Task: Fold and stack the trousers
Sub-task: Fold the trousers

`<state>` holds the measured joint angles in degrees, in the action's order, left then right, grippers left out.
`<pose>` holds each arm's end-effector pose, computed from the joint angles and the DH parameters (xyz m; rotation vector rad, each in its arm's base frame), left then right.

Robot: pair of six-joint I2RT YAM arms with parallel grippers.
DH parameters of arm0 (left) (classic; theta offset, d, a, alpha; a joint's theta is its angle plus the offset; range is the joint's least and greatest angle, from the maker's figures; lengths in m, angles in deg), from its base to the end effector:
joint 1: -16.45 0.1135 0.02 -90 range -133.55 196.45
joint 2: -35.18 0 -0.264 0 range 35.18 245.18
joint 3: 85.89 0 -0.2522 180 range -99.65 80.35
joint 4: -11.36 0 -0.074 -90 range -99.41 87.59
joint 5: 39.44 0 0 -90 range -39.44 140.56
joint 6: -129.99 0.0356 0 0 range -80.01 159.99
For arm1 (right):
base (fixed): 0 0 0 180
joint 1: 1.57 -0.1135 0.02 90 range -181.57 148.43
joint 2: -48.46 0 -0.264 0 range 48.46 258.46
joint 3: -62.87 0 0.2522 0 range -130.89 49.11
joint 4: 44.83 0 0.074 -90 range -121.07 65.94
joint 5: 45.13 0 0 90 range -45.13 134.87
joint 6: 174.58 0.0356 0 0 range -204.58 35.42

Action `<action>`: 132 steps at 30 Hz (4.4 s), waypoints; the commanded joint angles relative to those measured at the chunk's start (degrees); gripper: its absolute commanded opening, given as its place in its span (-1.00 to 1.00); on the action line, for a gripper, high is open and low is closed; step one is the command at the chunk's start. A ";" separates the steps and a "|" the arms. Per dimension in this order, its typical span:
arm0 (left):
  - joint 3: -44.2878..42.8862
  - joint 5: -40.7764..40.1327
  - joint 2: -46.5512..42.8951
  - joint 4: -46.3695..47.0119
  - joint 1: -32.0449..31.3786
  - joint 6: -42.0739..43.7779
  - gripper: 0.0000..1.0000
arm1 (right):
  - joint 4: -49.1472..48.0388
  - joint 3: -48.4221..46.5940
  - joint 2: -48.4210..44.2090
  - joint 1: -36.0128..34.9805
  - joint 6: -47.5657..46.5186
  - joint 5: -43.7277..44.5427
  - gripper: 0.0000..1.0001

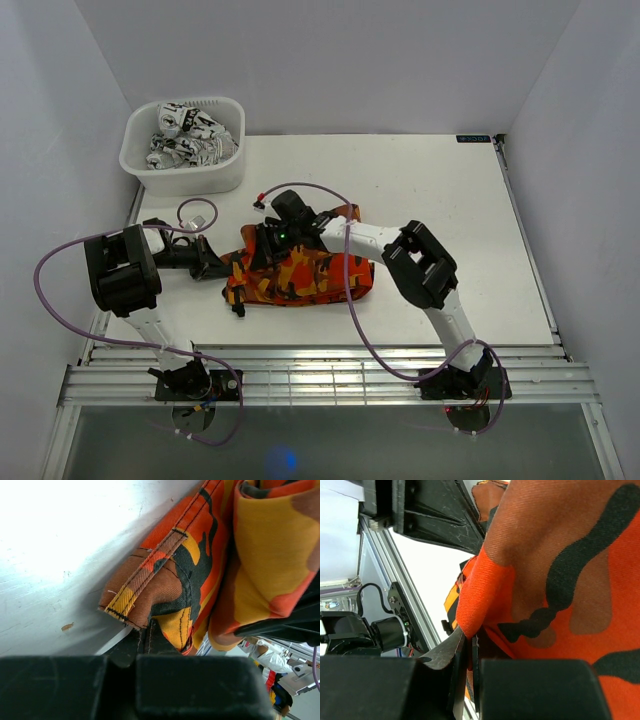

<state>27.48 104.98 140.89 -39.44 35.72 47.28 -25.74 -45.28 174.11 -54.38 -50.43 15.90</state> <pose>0.2809 0.0675 0.1139 -0.2720 2.6057 -1.3104 0.2878 0.4078 0.1895 -0.7167 2.3838 1.3172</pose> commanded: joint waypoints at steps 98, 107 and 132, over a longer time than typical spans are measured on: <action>-7.78 -28.66 -5.17 -5.51 -10.21 -0.26 -0.70 | 23.16 13.09 -16.83 36.38 -38.02 -15.41 0.15; -27.26 -25.15 8.27 -3.05 -14.25 1.85 -0.75 | 21.05 15.99 -21.67 35.77 -40.04 -14.80 0.09; -25.37 -25.84 -0.68 -10.95 -14.78 -1.66 0.15 | 19.64 21.61 -23.16 22.59 -46.54 -11.02 -0.28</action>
<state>0.56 81.31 141.20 -49.30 20.88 46.65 -4.39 -24.34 153.43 -30.39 -94.49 3.63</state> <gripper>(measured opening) 0.579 0.359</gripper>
